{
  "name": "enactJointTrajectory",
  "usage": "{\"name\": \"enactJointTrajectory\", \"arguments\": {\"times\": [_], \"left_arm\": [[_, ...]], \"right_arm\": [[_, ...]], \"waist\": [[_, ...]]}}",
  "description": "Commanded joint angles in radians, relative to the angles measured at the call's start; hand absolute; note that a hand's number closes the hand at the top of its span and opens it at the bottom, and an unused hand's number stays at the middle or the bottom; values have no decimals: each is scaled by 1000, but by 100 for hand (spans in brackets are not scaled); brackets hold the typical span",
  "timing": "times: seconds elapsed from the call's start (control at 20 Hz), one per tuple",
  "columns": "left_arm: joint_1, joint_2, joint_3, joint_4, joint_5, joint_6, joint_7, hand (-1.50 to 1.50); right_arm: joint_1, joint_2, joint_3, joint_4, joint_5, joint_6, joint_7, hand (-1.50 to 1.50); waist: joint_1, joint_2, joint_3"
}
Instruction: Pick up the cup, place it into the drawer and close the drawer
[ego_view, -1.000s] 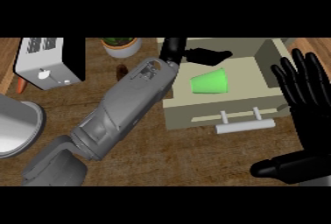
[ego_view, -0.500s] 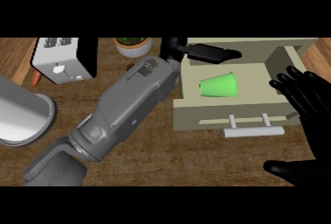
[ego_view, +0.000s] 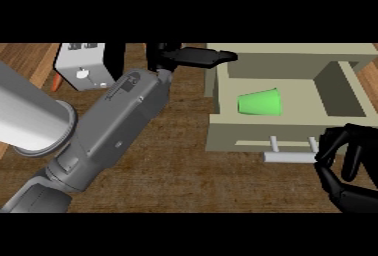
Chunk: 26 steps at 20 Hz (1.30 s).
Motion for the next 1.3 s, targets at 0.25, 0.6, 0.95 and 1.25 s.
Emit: {"name": "enactJointTrajectory", "arguments": {"times": [0.25,0.6,0.95,1.25], "left_arm": [[342,217,13,-409,17,6,112,-150],[621,344,69,-687,36,-37,138,-150],[736,400,127,-694,69,-138,109,-150],[907,436,184,-722,65,-291,22,-150]], "right_arm": [[54,-65,35,-4,155,53,-2,150],[78,-28,117,71,347,17,-80,150],[-13,-128,274,191,739,-34,-222,150],[-68,-95,311,506,898,-177,-390,150]], "waist": [[20,-4,1],[3,4,1],[10,10,1],[4,12,1]]}}
